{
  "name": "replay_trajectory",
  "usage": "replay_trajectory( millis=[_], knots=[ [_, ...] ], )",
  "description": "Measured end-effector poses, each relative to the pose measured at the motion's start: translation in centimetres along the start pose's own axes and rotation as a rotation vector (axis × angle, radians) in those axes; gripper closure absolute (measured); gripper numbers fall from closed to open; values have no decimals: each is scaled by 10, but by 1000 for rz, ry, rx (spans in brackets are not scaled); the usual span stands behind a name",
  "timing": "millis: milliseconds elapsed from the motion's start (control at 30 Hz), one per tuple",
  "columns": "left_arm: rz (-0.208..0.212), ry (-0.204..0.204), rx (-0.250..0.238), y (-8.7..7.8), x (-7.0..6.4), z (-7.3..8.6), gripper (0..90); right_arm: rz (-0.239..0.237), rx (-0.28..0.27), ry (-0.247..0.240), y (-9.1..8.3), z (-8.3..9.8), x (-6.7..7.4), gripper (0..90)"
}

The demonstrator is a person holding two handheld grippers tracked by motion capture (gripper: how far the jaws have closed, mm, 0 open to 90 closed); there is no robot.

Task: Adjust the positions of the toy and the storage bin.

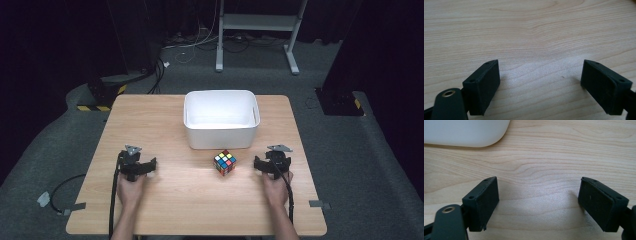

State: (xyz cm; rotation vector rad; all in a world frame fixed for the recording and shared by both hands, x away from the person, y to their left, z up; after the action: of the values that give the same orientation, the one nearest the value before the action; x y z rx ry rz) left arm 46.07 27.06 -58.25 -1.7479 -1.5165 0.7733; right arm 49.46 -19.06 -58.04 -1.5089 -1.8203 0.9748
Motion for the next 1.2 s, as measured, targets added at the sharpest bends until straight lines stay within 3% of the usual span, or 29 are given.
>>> replay_trajectory(
  millis=[767, 1200],
  knots=[
    [2, -2, -2, 0, 0, 0, 160, -13, -1, -16, -2, 3, 0, 173],
    [3, -2, -2, 0, 0, 0, 160, -52, -17, -36, -10, 10, 8, 171]
  ],
)
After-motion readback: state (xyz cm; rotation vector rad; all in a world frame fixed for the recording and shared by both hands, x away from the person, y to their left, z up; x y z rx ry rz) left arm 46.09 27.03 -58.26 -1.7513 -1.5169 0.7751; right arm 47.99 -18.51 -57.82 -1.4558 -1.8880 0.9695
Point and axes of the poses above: each handheld gripper's, and its own axes: y roughly forward along the jaws, z roughly out of its underside, x roughly to its left, the point moved 8 cm from there along y, roughly forward along the jaws, and after that the axes turned 11 degrees about x, right-handed, at the moved point
